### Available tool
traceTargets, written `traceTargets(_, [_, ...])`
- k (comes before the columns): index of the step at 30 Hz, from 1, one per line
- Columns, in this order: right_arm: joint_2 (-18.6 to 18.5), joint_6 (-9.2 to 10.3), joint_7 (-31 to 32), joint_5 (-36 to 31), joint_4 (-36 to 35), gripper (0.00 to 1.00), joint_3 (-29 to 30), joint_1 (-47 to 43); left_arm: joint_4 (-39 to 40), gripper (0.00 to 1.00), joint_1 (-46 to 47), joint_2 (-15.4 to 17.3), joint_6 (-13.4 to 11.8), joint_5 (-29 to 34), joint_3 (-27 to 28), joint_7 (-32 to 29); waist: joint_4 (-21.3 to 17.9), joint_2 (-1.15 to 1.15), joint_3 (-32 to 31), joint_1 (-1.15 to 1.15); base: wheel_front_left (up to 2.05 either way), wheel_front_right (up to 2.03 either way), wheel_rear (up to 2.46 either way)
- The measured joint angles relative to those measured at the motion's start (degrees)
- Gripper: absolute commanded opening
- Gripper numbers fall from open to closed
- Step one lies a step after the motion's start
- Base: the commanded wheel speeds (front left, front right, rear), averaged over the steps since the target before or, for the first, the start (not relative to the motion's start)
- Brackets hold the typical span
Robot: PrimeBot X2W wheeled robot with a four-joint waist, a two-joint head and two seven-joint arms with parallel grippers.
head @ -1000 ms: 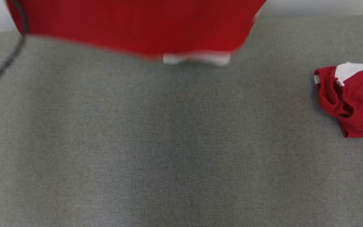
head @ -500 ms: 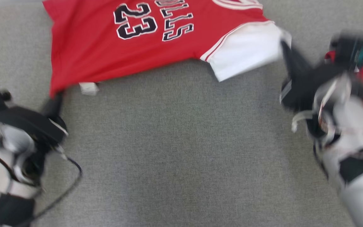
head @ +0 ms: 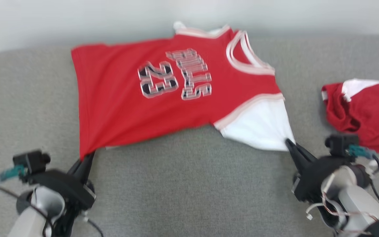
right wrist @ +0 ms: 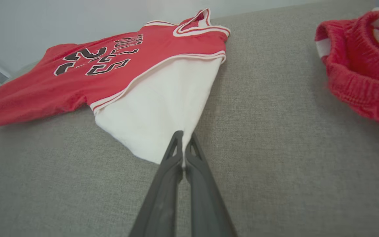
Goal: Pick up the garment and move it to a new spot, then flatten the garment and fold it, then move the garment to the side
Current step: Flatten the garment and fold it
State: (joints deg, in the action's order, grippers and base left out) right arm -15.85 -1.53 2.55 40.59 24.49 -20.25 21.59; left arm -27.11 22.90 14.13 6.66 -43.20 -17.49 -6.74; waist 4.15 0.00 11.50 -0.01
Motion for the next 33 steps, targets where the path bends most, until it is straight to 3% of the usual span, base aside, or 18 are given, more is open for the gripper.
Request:
traceTargets(10, [-3.8,0.11,0.0,0.4,-2.4,0.0,0.8,-12.1,-1.8,0.0,-10.0,1.4,-0.1,1.9,-1.2,1.7,0.5,0.0,-8.3,-0.01,0.0,0.0,0.0])
traceTargets(21, [-4.6,2.8,2.0,3.2,-10.4,0.0,1.3,-27.4,-0.4,0.0,-16.9,3.6,-0.7,2.9,-3.2,0.2,0.6,-0.01,-14.5,0.0,0.0,0.0,0.0])
traceTargets(33, [-5.1,5.45,5.6,2.6,-14.2,0.0,-0.1,-29.3,1.3,0.0,-18.2,4.1,-2.7,4.4,-4.3,-1.4,0.4,0.0,-13.7,0.01,0.0,0.0,0.0])
